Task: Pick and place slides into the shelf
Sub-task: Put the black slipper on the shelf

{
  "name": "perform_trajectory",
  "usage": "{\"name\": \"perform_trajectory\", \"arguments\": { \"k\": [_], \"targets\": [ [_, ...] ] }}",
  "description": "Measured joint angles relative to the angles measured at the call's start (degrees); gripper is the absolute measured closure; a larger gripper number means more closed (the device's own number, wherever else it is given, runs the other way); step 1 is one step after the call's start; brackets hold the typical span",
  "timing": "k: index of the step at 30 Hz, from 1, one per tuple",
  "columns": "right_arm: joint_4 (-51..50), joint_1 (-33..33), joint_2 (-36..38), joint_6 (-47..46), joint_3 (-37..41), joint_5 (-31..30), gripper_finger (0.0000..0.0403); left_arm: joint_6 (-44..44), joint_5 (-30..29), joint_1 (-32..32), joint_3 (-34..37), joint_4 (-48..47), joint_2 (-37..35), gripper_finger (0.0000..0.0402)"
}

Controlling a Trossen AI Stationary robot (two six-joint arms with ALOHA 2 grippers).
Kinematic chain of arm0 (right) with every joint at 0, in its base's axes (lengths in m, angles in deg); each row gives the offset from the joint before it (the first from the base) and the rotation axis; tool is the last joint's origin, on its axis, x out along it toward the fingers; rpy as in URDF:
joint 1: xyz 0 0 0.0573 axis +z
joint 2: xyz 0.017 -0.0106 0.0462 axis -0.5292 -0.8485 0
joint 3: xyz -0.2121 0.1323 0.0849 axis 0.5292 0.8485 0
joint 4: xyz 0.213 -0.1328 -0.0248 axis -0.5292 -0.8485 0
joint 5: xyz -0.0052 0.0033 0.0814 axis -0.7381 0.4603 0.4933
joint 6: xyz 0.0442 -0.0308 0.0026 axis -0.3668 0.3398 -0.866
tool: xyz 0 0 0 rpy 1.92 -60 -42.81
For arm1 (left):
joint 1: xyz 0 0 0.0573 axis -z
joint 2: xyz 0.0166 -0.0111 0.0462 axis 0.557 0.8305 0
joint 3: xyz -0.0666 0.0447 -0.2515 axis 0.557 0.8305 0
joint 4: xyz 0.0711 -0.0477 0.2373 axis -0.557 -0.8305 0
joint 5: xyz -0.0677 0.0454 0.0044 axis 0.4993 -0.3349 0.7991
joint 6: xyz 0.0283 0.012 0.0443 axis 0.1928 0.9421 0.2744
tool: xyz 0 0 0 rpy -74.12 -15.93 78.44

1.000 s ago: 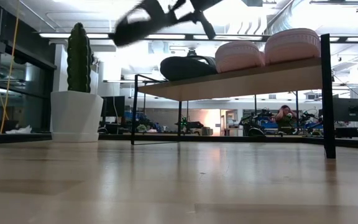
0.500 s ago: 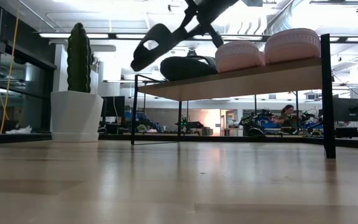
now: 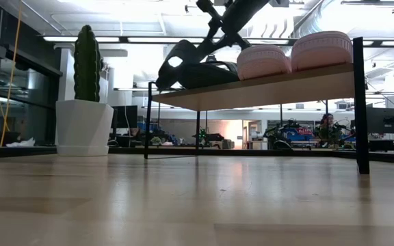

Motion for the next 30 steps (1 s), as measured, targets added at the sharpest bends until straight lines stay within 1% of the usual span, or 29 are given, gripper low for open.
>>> {"name": "perform_trajectory", "arguments": {
  "k": [10,21,25,30],
  "targets": [
    [0.1,0.1,-0.2,-0.1,0.0,-1.5,0.0368,0.0,0.0,0.0,0.0,0.2,0.0,0.0218],
    [1.5,0.0,-2.1,-0.4,0.0,-1.4,0.0368,-0.1,0.0,0.0,0.0,0.3,0.0,0.0218],
    [0.3,0.0,-2.3,-0.4,0.0,-1.3,0.0368,-0.8,0.2,0.0,0.0,0.2,0.0,0.0218],
    [-4.1,0.0,-2.3,-0.6,-0.1,-1.4,0.0368,-1.3,0.2,0.0,0.0,0.3,0.0,0.0218]
  ]
}}
